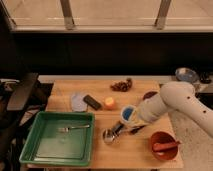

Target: Stack cups into tray

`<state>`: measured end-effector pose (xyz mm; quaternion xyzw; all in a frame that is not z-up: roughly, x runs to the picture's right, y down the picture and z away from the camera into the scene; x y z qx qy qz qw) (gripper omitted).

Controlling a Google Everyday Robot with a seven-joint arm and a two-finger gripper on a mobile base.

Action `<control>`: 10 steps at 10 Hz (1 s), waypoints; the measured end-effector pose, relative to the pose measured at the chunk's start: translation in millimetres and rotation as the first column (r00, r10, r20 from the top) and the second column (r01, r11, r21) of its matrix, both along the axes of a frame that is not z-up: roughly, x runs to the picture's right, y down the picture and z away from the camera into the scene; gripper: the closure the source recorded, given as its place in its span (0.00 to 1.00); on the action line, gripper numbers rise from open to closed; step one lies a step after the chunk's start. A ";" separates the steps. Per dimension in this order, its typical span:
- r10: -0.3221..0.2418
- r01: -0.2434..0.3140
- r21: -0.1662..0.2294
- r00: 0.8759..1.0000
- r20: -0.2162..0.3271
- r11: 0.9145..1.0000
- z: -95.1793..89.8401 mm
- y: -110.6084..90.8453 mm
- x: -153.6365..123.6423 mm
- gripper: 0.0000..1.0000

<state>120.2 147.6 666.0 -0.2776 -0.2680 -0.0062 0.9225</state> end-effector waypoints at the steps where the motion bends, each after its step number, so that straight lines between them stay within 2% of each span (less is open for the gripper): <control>1: -0.012 0.012 0.011 1.000 0.029 1.000 3.7 -7.3 -18.3 0.94; 3: -0.044 0.043 0.010 0.994 0.101 0.999 21.8 -16.8 -68.6 0.94; 5: -0.090 0.093 -0.010 0.983 0.161 0.996 35.9 -19.1 -114.9 0.94; 7: -0.113 0.118 -0.018 0.977 0.179 0.993 39.4 -18.5 -130.8 0.94; 10: -0.113 0.119 -0.019 0.978 0.178 0.993 39.6 -18.3 -130.5 0.94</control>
